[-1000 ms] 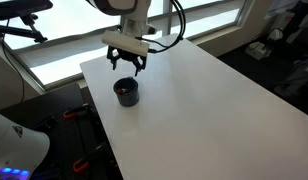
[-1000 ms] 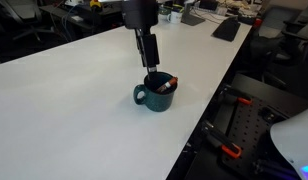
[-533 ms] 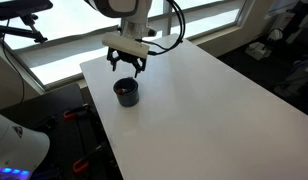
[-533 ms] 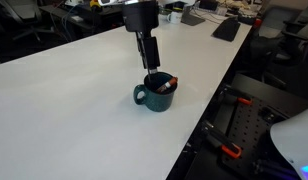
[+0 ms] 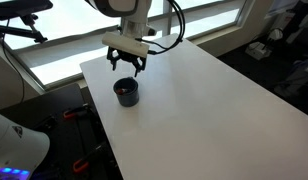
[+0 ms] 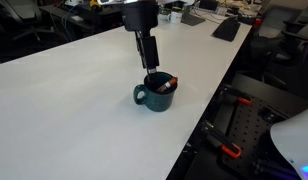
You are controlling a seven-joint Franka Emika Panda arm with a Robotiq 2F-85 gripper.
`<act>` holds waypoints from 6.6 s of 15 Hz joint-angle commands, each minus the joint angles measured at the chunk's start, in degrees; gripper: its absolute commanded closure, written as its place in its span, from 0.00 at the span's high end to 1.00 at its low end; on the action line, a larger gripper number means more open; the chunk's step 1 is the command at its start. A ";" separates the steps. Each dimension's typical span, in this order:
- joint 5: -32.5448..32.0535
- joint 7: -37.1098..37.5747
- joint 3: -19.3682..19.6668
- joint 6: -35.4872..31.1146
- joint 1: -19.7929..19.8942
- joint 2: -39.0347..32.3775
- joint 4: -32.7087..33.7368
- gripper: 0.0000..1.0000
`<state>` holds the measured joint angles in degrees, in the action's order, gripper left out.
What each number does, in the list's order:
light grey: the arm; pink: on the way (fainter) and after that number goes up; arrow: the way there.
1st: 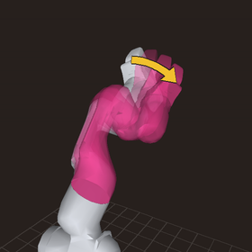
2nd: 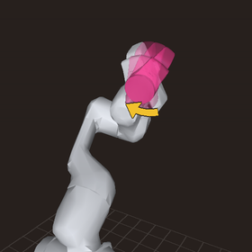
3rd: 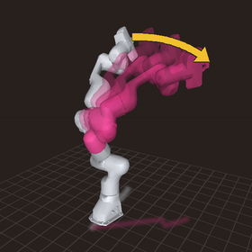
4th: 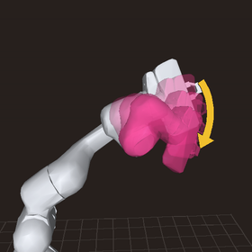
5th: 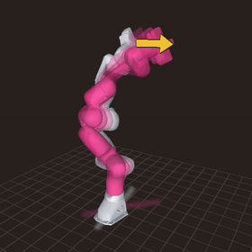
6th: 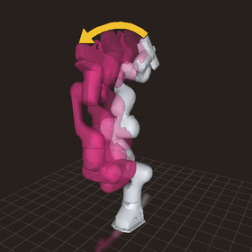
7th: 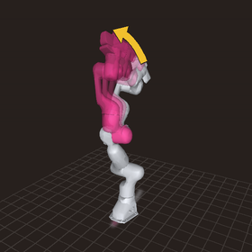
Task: Remove the marker from the cup
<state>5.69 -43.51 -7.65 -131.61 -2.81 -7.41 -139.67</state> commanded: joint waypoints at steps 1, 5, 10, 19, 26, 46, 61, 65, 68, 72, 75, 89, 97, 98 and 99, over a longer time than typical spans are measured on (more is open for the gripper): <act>0.03 1.62 -0.25 3.17 -0.53 3.02 1.55 1.00; -2.12 4.76 0.12 10.06 -1.16 5.40 4.48 1.00; -2.09 11.06 0.38 21.27 -1.56 6.38 7.49 1.00; -9.00 12.55 0.72 19.22 -1.30 5.16 5.76 1.00; -9.97 12.66 0.58 17.73 -1.47 4.49 4.82 1.00; -14.14 11.66 0.16 0.30 -1.09 -3.21 -0.77 0.77; -17.04 13.13 1.60 0.24 -0.14 -5.09 -3.92 0.62; -18.38 13.45 2.24 0.38 0.10 -5.75 -4.77 0.21; -19.11 13.77 2.40 0.48 0.23 -5.97 -4.89 0.02; -19.55 13.93 2.27 0.50 0.23 -5.64 -5.18 0.06; -18.82 13.64 1.97 1.29 0.21 -4.70 -4.81 0.06; -16.98 13.28 -0.38 5.18 -2.24 2.47 -0.66 0.06; -13.39 11.18 -0.81 10.25 -2.89 5.92 3.68 0.06; -13.11 11.11 -0.77 11.35 -2.95 6.52 4.69 0.06; -12.99 11.28 -0.69 12.22 -3.03 6.89 5.56 0.06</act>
<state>-8.89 -31.38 -8.36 -123.49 -5.25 -2.99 -136.38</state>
